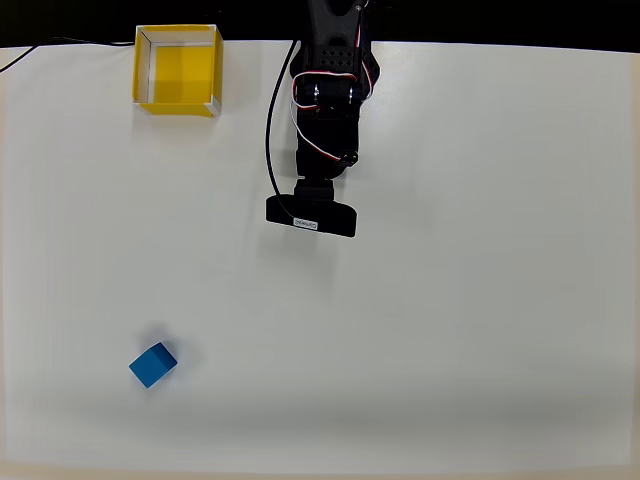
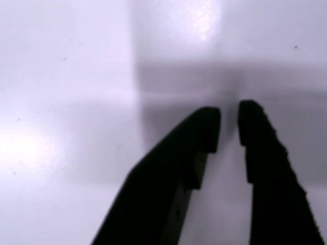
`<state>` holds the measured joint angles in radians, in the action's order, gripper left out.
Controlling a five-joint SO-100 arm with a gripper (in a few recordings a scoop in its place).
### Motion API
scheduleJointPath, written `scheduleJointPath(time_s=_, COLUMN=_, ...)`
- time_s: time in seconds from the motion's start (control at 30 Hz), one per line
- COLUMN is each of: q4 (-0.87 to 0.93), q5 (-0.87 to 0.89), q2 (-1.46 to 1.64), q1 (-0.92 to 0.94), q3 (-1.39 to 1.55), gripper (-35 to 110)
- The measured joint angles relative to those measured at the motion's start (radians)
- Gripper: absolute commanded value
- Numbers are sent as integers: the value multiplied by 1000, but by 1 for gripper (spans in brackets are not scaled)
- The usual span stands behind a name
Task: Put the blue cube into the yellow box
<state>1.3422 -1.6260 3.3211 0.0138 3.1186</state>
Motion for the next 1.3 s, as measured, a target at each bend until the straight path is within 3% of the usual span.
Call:
scheduleJointPath(time_s=0.7, q4=-20, q5=6, q2=0, q1=-52, q3=-2, gripper=0)
scheduleJointPath(time_s=0.87, q4=-212, q5=37, q2=-169, q1=2, q3=-61, gripper=9)
scheduleJointPath(time_s=1.1, q4=-442, q5=100, q2=-595, q1=123, q3=-390, gripper=38)
scheduleJointPath(time_s=1.3, q4=-795, q5=123, q2=-919, q1=293, q3=-505, gripper=51)
